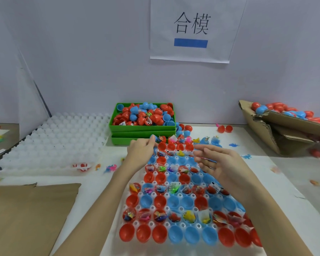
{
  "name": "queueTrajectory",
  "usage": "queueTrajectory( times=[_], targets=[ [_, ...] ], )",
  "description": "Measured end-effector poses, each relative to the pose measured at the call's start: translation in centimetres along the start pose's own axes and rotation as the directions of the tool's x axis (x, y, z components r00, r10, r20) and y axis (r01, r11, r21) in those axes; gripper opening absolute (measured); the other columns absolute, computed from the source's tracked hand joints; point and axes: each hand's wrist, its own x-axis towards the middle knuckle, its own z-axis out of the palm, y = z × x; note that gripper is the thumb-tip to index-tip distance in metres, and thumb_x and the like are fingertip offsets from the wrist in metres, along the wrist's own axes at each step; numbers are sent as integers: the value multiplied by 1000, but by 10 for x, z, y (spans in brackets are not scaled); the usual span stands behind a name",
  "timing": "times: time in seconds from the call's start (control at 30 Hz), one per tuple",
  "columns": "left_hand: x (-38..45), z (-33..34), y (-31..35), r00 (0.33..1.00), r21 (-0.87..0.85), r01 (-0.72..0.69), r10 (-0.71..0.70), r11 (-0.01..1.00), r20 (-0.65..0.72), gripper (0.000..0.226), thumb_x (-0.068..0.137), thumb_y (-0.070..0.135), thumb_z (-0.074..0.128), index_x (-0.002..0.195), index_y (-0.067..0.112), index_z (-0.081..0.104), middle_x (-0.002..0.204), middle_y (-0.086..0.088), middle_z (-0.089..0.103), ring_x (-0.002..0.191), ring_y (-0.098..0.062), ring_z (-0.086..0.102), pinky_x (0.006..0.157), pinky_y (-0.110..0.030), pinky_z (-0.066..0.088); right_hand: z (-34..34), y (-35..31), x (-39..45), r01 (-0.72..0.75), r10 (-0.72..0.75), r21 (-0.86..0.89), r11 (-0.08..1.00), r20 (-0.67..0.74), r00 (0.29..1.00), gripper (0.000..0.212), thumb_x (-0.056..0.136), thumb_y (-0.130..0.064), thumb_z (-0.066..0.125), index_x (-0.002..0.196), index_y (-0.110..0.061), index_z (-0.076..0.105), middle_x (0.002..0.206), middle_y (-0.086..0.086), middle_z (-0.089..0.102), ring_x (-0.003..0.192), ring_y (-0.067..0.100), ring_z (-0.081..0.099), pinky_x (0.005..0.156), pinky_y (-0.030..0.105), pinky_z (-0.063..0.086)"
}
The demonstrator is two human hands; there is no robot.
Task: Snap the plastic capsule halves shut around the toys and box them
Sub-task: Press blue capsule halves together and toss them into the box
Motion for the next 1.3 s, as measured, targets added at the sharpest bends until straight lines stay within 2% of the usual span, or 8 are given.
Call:
queueTrajectory(
  times=[0.3,0.4,0.5,0.6,0.8,0.93,1.1,1.3],
  targets=[
    [-27,-19,3,967,81,-202,212,976,-142,46,113,32,38,105,11,79,105,-3,77,109,-23,65,104,-49,45,8,0,-3,-3,4,-48,999,22,1000,22,105,-9,56,112,-8,77,105,13,79,94,23,77,76,24,61],
    [-53,-20,7,941,70,-298,305,952,-148,43,112,31,39,107,13,77,108,4,74,109,-14,60,103,-38,44,17,4,-8,116,-118,-272,955,8,993,22,102,-16,64,122,-20,72,104,-4,80,96,13,76,75,18,60],
    [-78,-14,8,896,100,-414,425,905,-130,37,112,27,42,112,14,76,111,7,71,110,-9,57,102,-25,39,27,10,-11,219,-205,-474,853,82,975,48,95,-23,74,137,-41,59,118,-18,73,106,-2,70,81,13,58],
    [-91,-12,9,867,108,-479,489,871,-97,34,111,24,44,117,13,75,116,8,70,113,-7,55,103,-14,34,37,16,-14,286,-228,-529,799,174,958,63,92,-21,77,145,-43,52,130,-17,64,112,0,68,91,18,57],
    [-101,-11,10,753,166,-625,645,763,-133,15,102,19,66,109,14,77,108,6,69,101,-8,62,89,-23,51,45,21,-18,429,-398,-607,669,194,896,36,95,-19,73,128,-31,68,110,-7,75,92,4,75,85,28,63],
    [-102,-14,10,741,72,-625,620,777,-258,16,97,24,71,110,16,74,106,8,69,96,-6,67,82,-26,58,49,20,-20,443,-387,-518,732,219,896,30,97,-18,71,126,-24,69,102,-6,79,90,7,77,81,27,63],
    [-102,-16,12,725,10,-617,573,787,-381,24,92,15,77,115,15,70,117,5,66,112,-12,66,89,-30,60,54,23,-23,480,-413,-540,691,250,876,35,95,-20,72,130,-25,69,102,-10,78,92,2,75,84,24,62],
    [-100,-22,13,863,-336,-492,400,803,-308,38,85,27,77,123,26,72,127,9,63,116,-15,66,92,-25,59,56,25,-27,526,-464,-671,523,294,836,49,98,-18,69,144,-31,58,100,-22,69,94,-4,68,90,16,56]
  ],
)
